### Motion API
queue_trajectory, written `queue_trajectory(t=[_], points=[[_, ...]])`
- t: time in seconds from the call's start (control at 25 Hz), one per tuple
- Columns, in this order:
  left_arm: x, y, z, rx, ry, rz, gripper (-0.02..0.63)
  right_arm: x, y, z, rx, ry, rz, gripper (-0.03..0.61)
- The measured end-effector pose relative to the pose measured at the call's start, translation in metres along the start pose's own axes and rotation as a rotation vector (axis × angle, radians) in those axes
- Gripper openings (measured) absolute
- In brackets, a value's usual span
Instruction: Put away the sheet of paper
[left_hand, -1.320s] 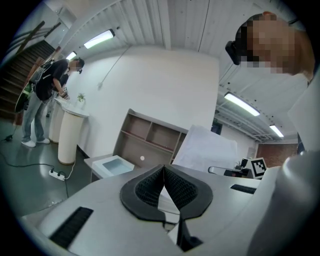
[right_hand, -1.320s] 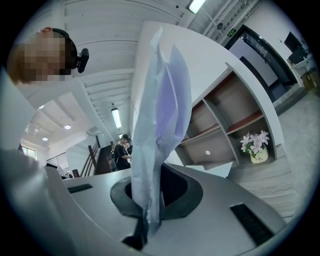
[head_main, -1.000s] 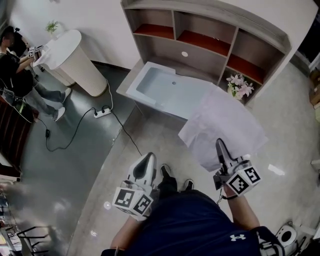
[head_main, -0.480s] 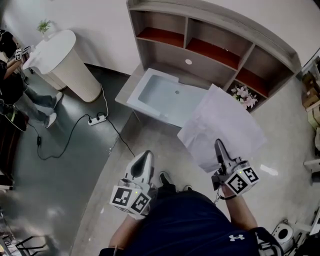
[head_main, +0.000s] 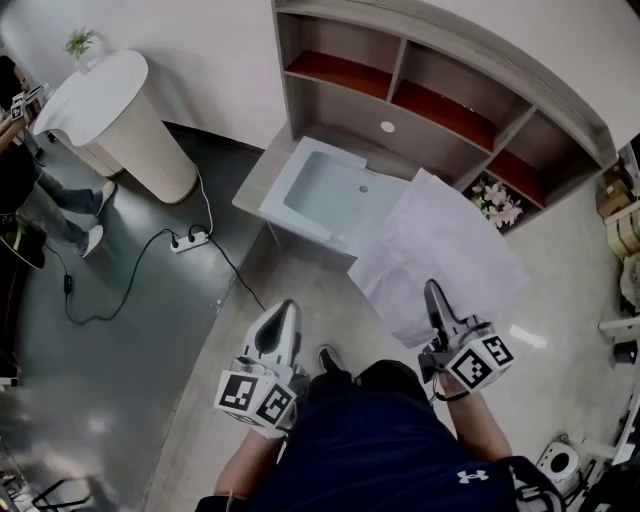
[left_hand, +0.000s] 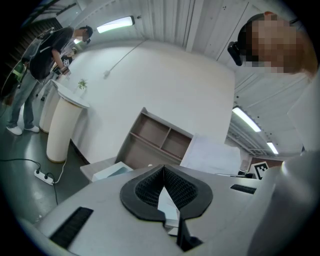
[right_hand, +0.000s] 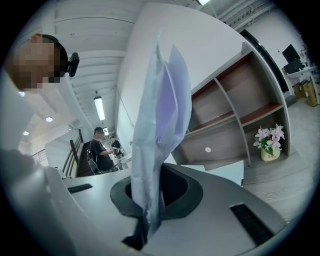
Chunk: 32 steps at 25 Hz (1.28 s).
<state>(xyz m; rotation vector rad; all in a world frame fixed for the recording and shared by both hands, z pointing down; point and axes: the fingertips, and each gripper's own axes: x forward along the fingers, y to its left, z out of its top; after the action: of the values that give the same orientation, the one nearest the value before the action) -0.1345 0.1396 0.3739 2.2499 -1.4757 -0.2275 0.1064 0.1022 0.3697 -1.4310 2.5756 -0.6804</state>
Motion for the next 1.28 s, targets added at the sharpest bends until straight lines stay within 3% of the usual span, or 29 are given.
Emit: queue_trajectory(t=[0.48, 0.8, 1.28], points=[[0.026, 0.027, 0.003, -0.014, 0.018, 0.032, 0.015, 0.031, -0.013, -0.001, -0.006, 0.011, 0.001, 0.017], [0.056, 0.027, 0.015, 0.006, 0.006, 0.083, 0.015, 0.068, -0.036, 0.023, 0.013, -0.008, 0.068, 0.015], [0.135, 0.034, 0.027, 0.016, 0.008, 0.137, 0.015, 0.146, -0.082, 0.047, 0.026, 0.043, 0.167, 0.015]])
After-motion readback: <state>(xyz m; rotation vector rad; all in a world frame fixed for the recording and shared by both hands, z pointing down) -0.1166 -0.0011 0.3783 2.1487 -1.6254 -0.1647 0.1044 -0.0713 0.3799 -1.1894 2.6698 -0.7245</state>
